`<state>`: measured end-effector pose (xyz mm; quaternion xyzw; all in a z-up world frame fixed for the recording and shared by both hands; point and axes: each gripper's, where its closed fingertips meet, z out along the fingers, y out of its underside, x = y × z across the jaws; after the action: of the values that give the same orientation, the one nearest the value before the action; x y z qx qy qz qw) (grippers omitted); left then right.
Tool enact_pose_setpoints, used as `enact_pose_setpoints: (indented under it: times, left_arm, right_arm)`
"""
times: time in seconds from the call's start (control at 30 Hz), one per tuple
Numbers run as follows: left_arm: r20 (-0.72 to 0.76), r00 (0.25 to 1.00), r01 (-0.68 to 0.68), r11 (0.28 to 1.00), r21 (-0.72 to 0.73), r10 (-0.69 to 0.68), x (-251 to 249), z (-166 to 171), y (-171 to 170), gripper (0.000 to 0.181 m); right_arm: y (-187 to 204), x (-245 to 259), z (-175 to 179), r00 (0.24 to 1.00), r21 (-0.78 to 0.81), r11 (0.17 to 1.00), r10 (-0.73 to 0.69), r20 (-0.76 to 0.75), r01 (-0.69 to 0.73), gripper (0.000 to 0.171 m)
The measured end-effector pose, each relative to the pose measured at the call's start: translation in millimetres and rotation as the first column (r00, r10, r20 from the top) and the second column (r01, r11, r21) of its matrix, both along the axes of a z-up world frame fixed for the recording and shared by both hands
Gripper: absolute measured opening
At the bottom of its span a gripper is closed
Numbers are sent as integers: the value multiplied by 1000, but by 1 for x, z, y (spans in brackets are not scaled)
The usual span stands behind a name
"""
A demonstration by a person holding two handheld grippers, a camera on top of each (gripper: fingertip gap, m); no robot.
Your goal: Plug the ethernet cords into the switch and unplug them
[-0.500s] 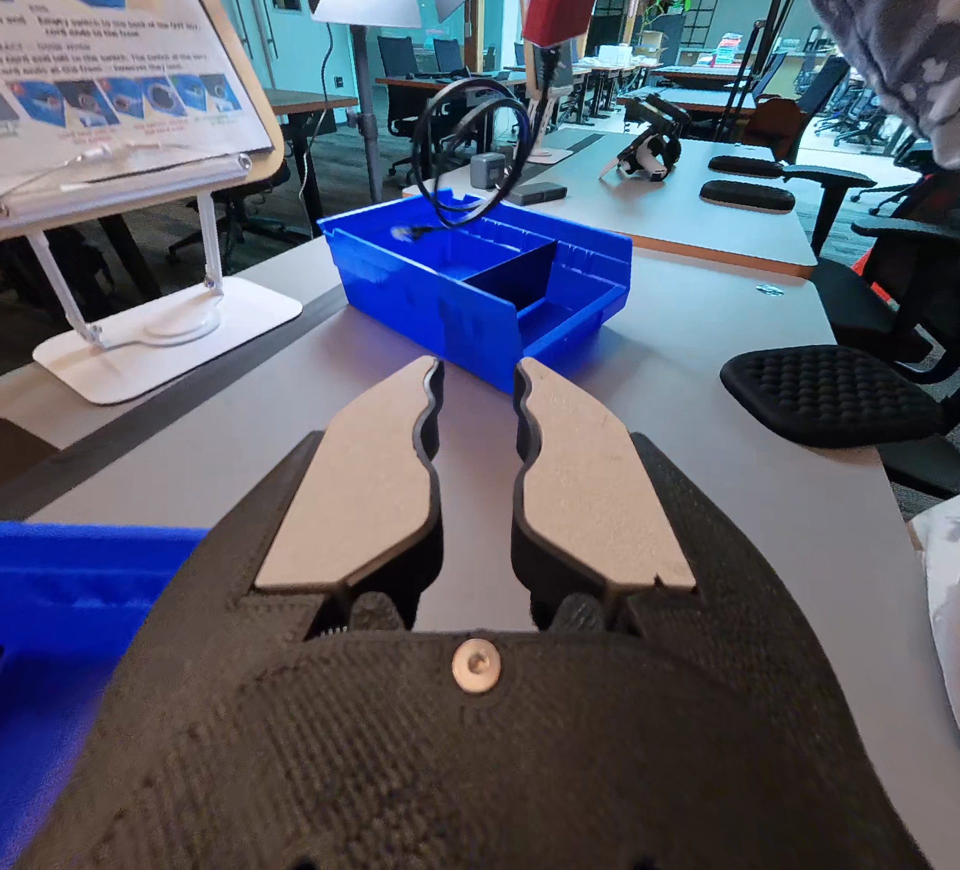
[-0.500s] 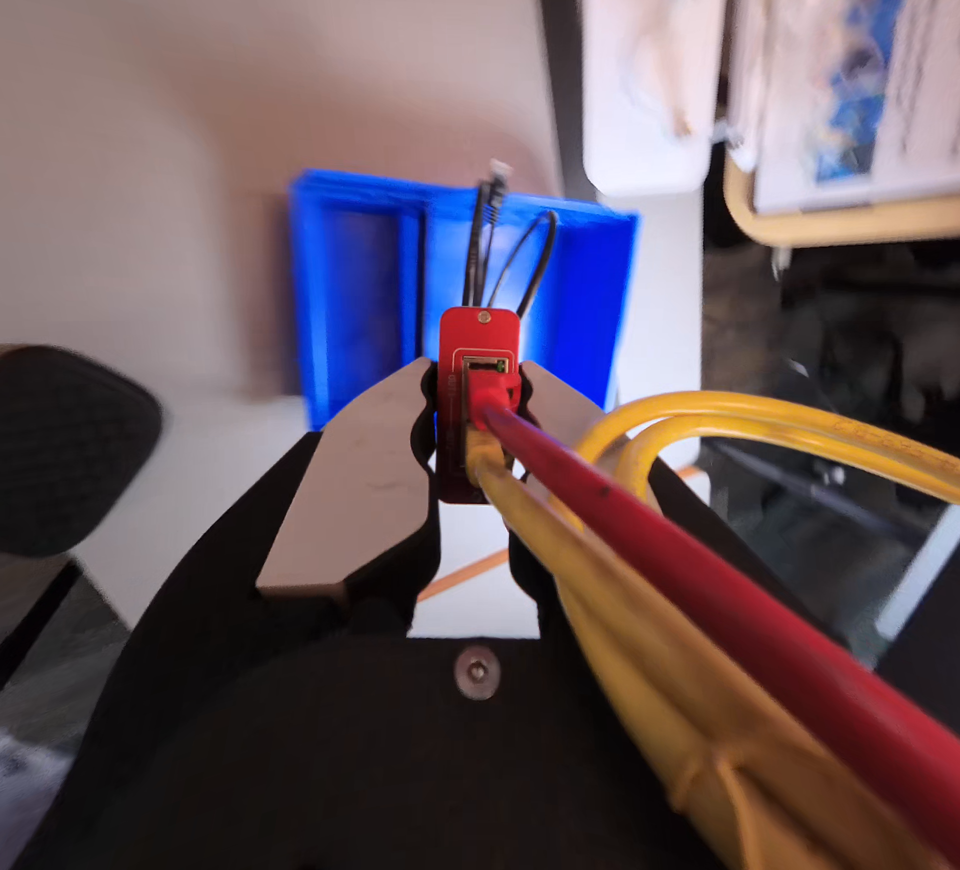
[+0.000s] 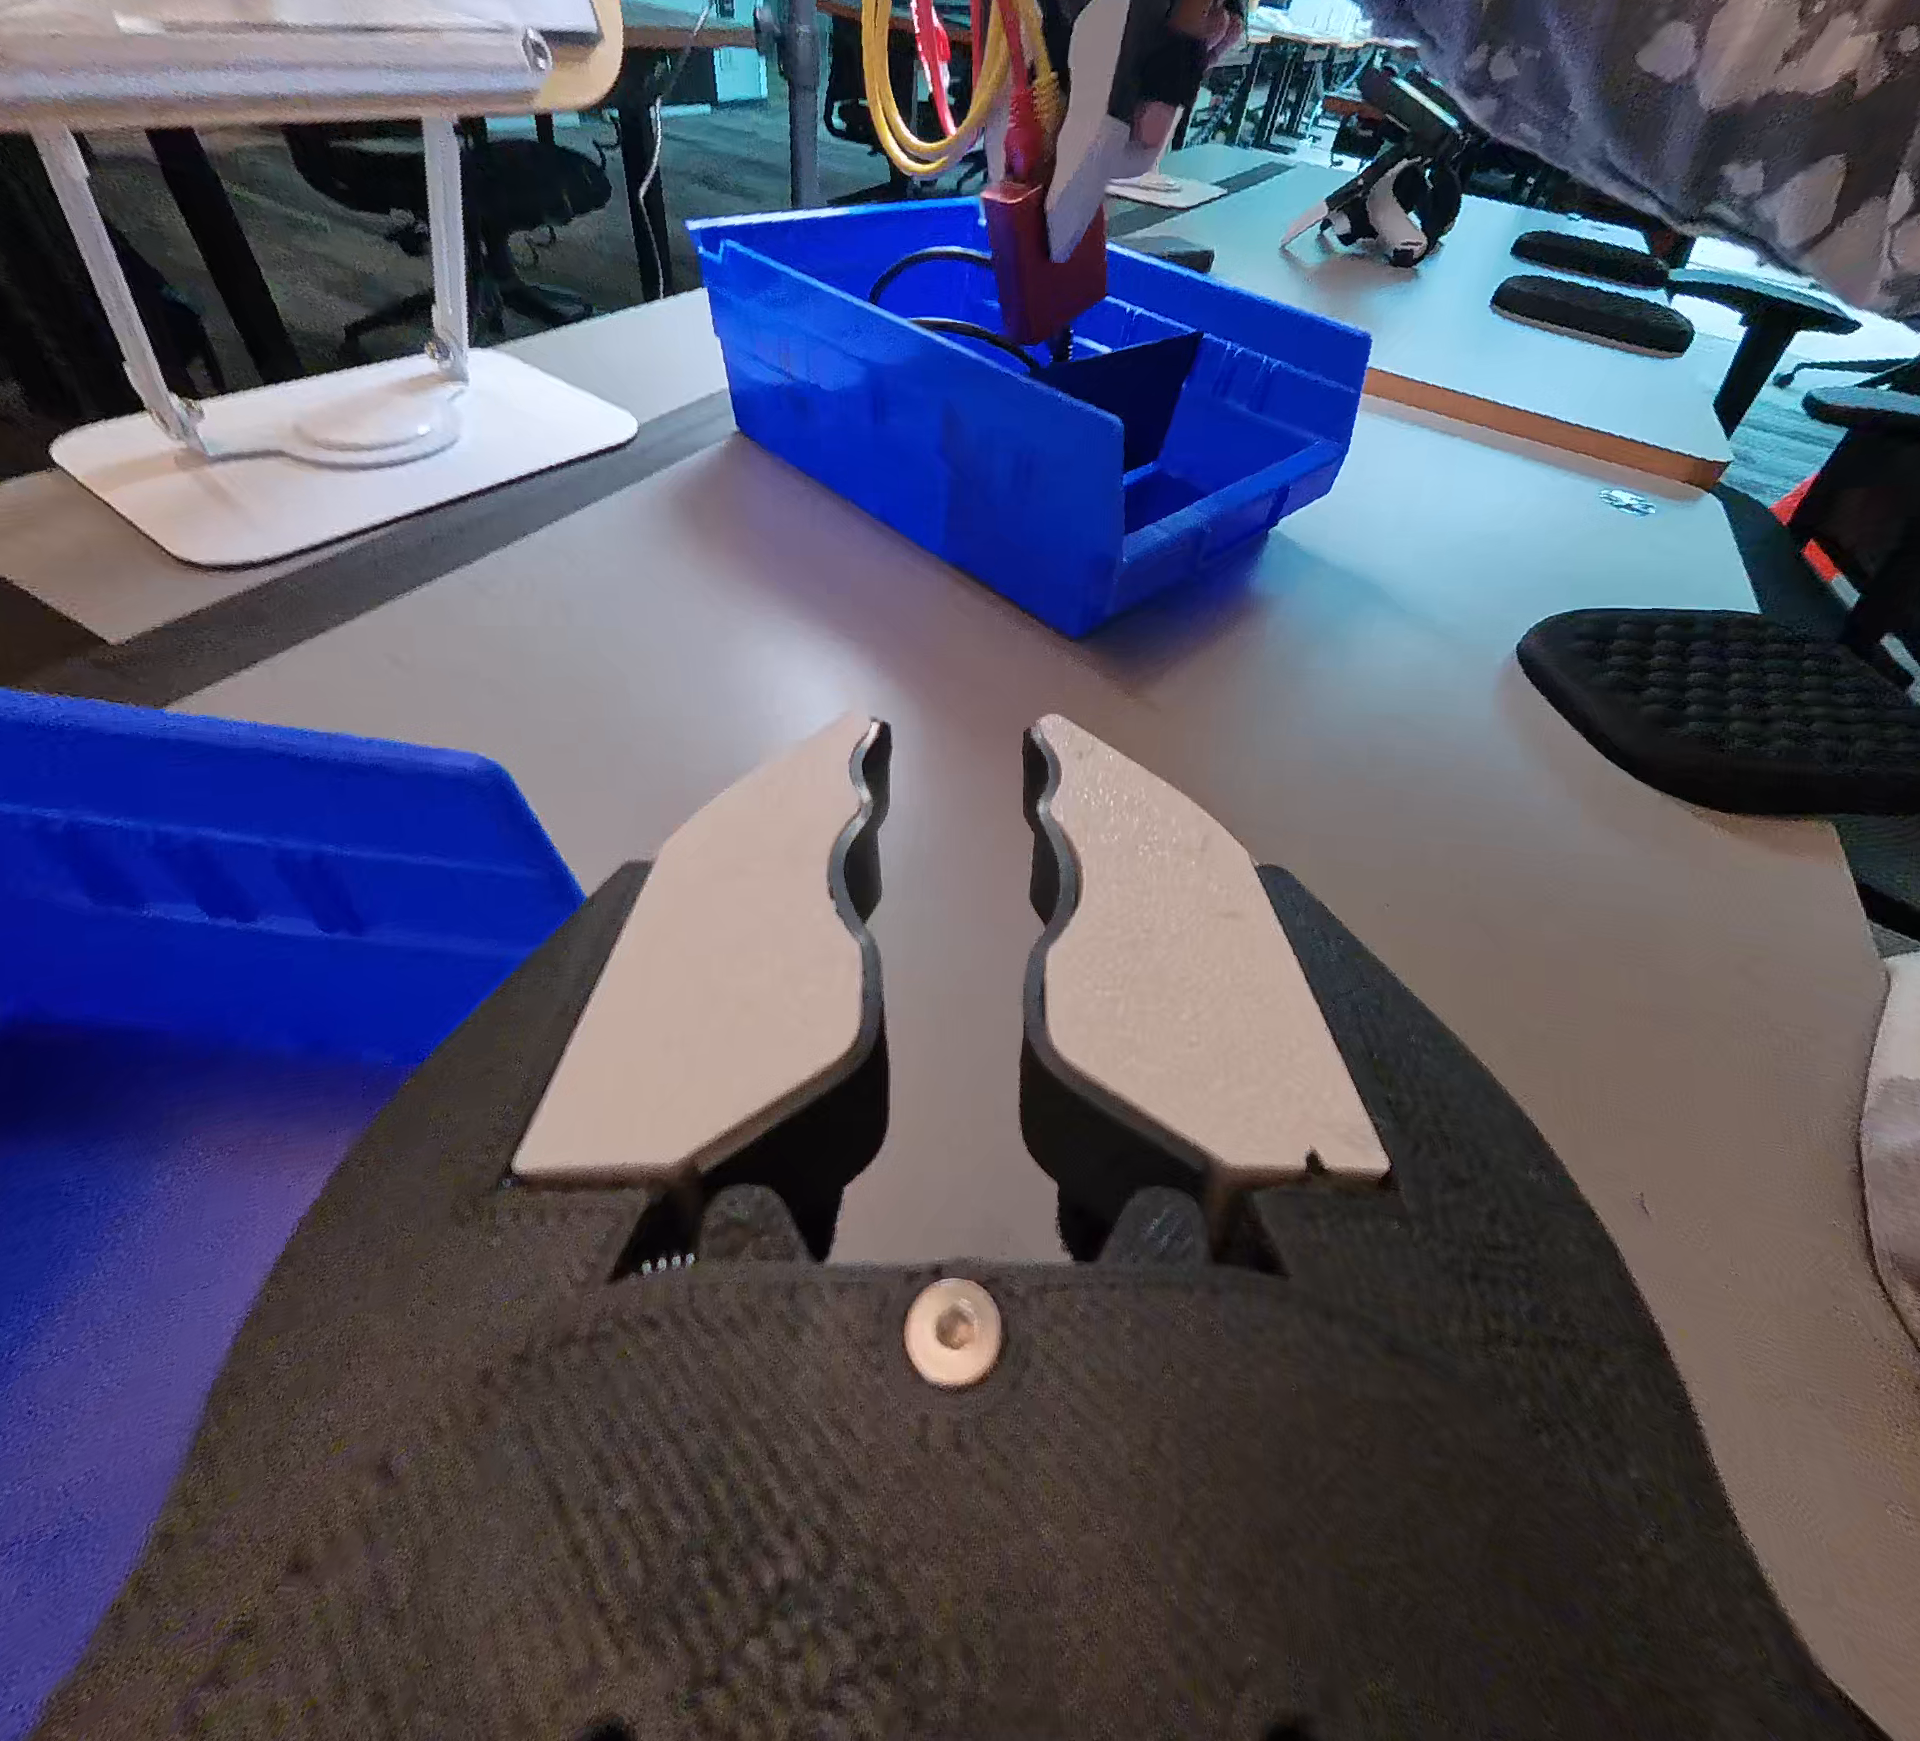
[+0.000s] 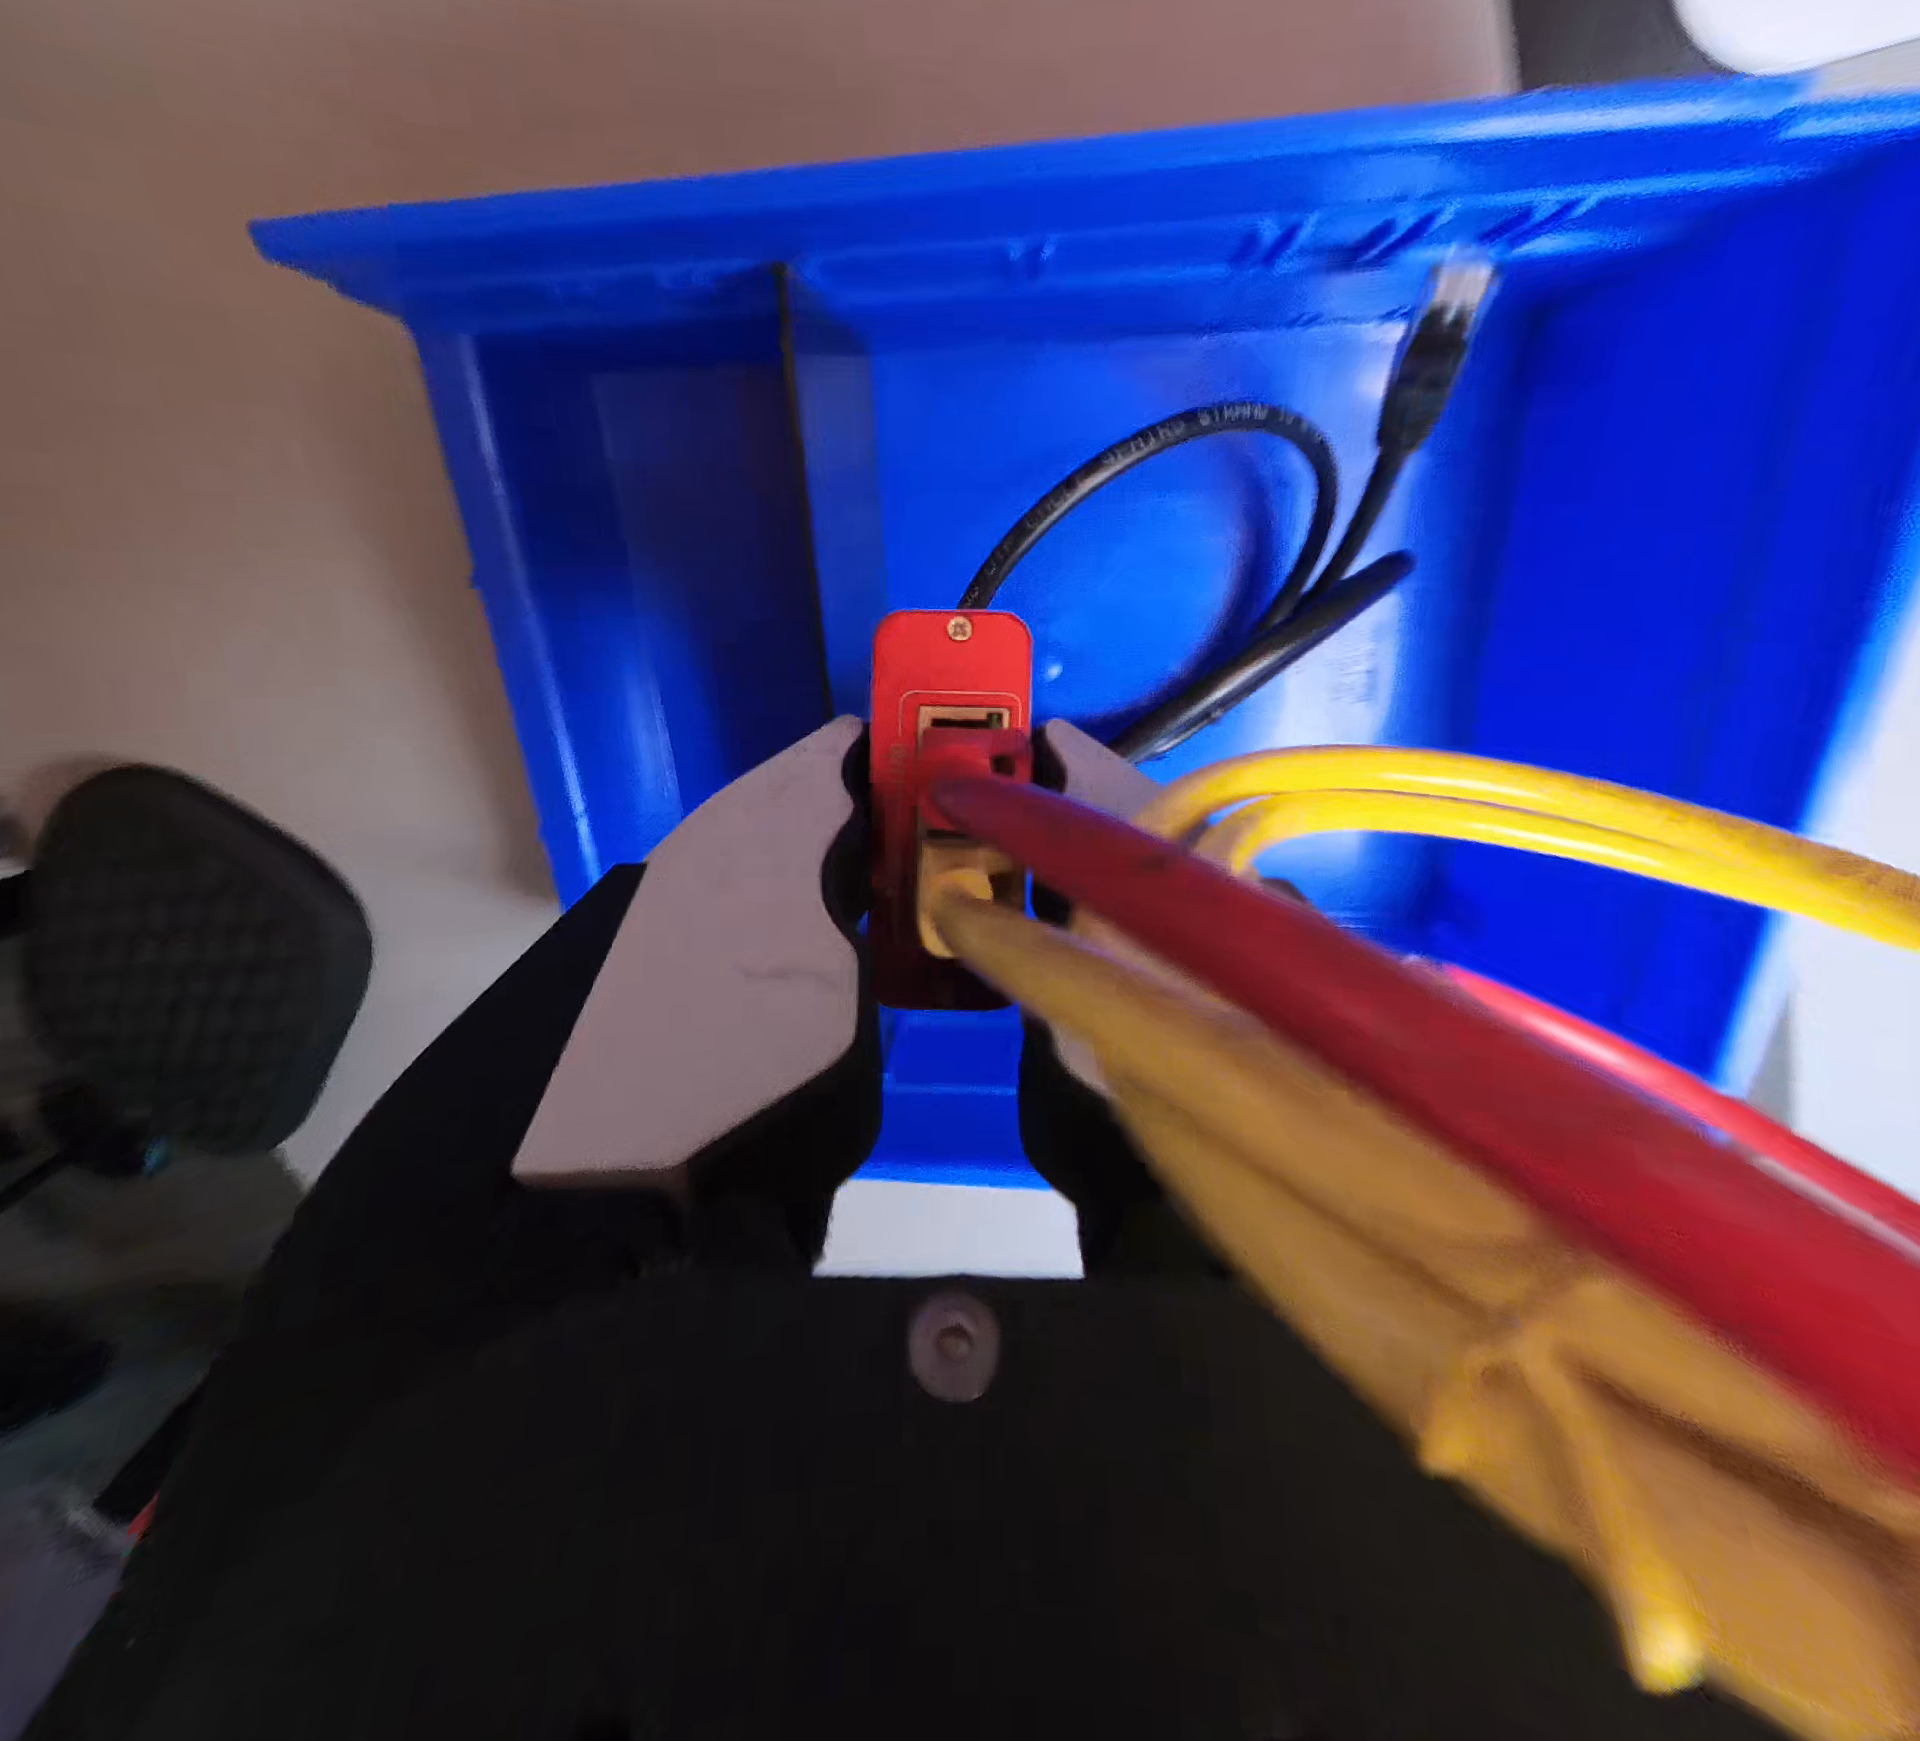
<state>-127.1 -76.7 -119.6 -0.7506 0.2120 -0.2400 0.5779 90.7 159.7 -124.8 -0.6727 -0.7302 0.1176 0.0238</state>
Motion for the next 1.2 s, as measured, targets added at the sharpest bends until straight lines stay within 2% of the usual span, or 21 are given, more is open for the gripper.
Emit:
enact_pose_setpoints:
  times: [0.03, 0.1, 0.33, 0.5, 0.57, 0.7, 0.77, 0.93, 1.07, 1.13, 1.2]
  left_arm:
    - [4, 1000, 2, 1000, -10, -2, 0, -3, 1, 24]
    - [4, 1000, 5, 1000, -18, -5, 1, -6, 1, 24]
    - [-10, 1000, -23, 1000, -13, 22, -5, -7, 2, 24]
    - [-6, 1000, -24, 999, -20, 24, -5, -8, 3, 24]
    - [-11, 1000, -23, 1000, -18, 23, -4, -8, 2, 24]
    - [-15, 1000, -20, 1000, -15, 19, -2, -7, 2, 24]
    - [-15, 1000, -20, 1000, -16, 20, -2, -7, 1, 24]
    - [-24, 999, -25, 1000, -16, 24, -3, -7, 1, 24]
    - [-77, 995, -66, 997, -30, 63, -12, -10, 2, 26]
    - [-127, 987, -105, 994, -36, 100, -22, -10, 2, 27]
    - [-185, 972, -152, 988, -23, 145, -36, -7, 2, 29]
  right_arm:
    - [-5, 4, -3, 999, -56, 998, -10, 35, 12, 30]
    - [-11, 14, -6, 993, -121, 992, -25, 112, 39, 33]
    - [1, 47, 23, 967, -3, 994, -107, 230, 111, 44]
    - [16, 65, 45, 958, 111, 987, -139, 249, 114, 39]
    - [23, 61, 50, 971, 161, 983, -125, 204, 93, 36]
    - [31, 45, 42, 993, 243, 969, -62, 102, 36, 33]
    - [38, 29, 41, 999, 306, 951, -40, 1, 37, 29]
    - [28, -3, 24, 987, 248, 968, 6, -162, 35, 29]
    - [16, -10, -4, 997, 268, 963, 52, -63, -33, 17]
    - [20, -10, -15, 998, 356, 933, 58, -1, -54, 23]
    - [19, -13, -12, 999, 398, 917, 31, -25, -19, 37]
